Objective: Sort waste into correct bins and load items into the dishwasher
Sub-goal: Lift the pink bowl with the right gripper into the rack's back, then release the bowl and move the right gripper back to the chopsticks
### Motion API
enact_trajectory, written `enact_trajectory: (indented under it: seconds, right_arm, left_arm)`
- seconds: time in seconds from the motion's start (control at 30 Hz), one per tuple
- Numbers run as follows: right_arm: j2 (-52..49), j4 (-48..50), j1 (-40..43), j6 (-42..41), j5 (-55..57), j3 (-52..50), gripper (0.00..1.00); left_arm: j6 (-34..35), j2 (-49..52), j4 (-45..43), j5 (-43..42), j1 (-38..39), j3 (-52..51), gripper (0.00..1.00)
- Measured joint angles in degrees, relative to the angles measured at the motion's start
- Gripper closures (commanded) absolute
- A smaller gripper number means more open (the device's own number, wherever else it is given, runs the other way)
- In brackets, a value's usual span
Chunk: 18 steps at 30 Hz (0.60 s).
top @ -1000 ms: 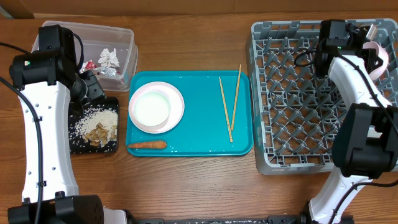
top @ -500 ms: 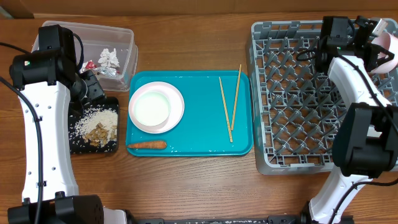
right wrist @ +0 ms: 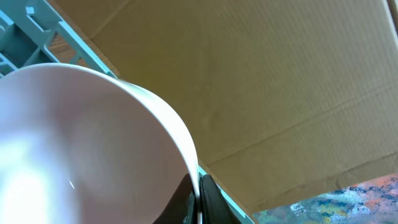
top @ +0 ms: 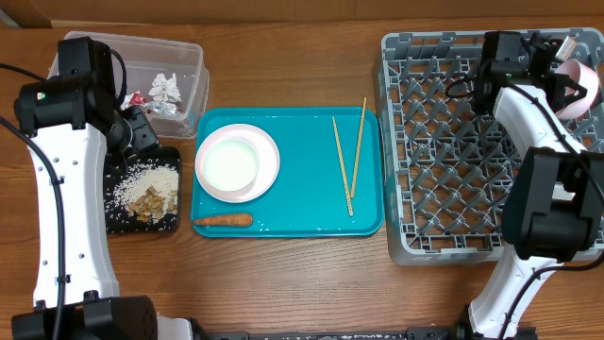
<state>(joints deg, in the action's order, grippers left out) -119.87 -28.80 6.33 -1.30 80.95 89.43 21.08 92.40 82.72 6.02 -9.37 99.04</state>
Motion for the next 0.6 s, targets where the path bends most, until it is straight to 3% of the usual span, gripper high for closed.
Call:
enact_trajectory:
  seconds: [0.17,0.3,0.37,0.53,0.6]
  right_arm:
    - [0.0,-2.25,-0.04,-0.83,-1.05,-0.02,0.95]
    - [0.0,-3.85,-0.22,-1.57,-2.23,-0.02,0.87]
    - [0.0,-4.2,-0.7,-1.64,-2.8,-0.02,0.76]
    - [0.0,-4.72,-4.11,-1.7,-5.44,-0.02,0.74]
    - [0.0,-4.79,-6.71,-1.7,-6.19,-0.02,0.67]
  left_arm:
    - [-0.02,0.0,0.0,0.02,0.0,0.0,0.42]
    - [0.0,0.0,-0.02,0.02,0.0,0.0,0.42]
    - [0.0,0.0,0.0,0.0,0.0,0.0,0.42]
    - [0.0,0.0,-0.02,0.0,0.0,0.0,0.42]
    - [0.0,0.0,0.0,0.0,0.0,0.0,0.42]
